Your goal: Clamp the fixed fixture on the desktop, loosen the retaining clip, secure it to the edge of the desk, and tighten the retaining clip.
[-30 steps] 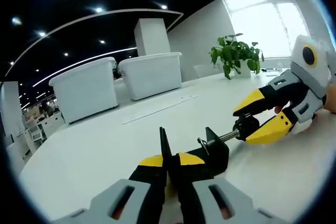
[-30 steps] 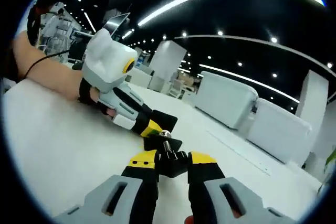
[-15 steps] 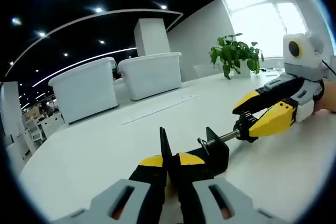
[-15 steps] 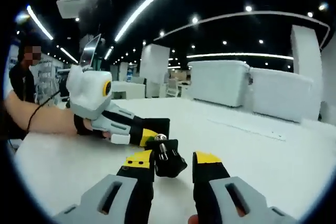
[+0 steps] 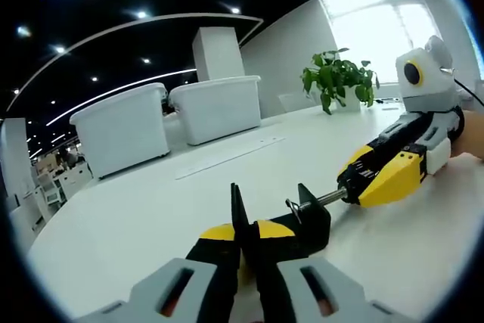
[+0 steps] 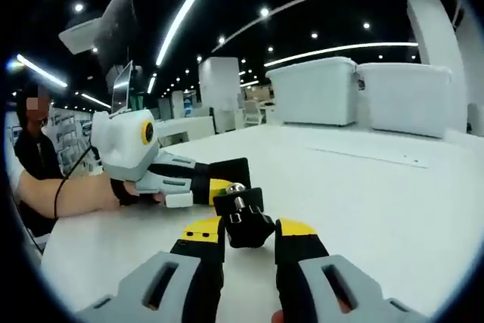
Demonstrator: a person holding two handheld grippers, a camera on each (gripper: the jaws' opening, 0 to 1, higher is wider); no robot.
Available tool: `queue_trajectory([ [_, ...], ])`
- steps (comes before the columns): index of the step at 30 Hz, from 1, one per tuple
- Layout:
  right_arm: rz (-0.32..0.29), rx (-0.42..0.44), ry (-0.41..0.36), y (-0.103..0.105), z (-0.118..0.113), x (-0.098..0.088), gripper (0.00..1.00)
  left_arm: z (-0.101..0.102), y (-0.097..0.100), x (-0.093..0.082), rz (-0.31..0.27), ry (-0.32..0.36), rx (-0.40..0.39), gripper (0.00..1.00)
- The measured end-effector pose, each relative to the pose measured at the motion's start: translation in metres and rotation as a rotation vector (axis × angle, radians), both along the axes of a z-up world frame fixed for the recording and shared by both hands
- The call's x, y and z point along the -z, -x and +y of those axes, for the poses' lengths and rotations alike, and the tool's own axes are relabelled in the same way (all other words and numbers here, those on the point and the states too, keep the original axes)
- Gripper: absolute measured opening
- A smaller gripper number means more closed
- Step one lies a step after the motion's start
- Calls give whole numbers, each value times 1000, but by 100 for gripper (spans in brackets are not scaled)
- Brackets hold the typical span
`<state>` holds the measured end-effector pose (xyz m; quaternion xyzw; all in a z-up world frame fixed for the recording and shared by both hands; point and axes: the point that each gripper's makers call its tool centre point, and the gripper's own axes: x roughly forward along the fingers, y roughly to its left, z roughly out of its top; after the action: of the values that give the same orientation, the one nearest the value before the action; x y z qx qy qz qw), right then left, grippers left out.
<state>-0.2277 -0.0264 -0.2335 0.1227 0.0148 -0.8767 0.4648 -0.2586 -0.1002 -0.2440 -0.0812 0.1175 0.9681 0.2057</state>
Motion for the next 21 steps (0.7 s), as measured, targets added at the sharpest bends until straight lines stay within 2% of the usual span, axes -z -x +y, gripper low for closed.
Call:
queue_trajectory([
  [4,11,1,-2,2,0,1,25,-2,3,0,-1,0,-3,7],
  [5,32,-4,-8,-5,-3,3,25,-2,3,0,-1,0,-3,7],
  [11,217,-16,-94,-12,-7,1,24,-1,3,0,-1,0,-3,7],
  [14,290,-19,-130,-15,-9,0,24,-1,3,0,-2,0,-3,7],
  [16,367,-22,-173,-11,-7,-2,24,-1,2,0,-2,-1,-4,7],
  [19,439,-23,-217,-13,-8,-1,24,-1,2,0,-2,-1,-5,7],
  [21,451,-21,-226,-14,-10,0,24,-1,2,0,-1,0,-5,7],
])
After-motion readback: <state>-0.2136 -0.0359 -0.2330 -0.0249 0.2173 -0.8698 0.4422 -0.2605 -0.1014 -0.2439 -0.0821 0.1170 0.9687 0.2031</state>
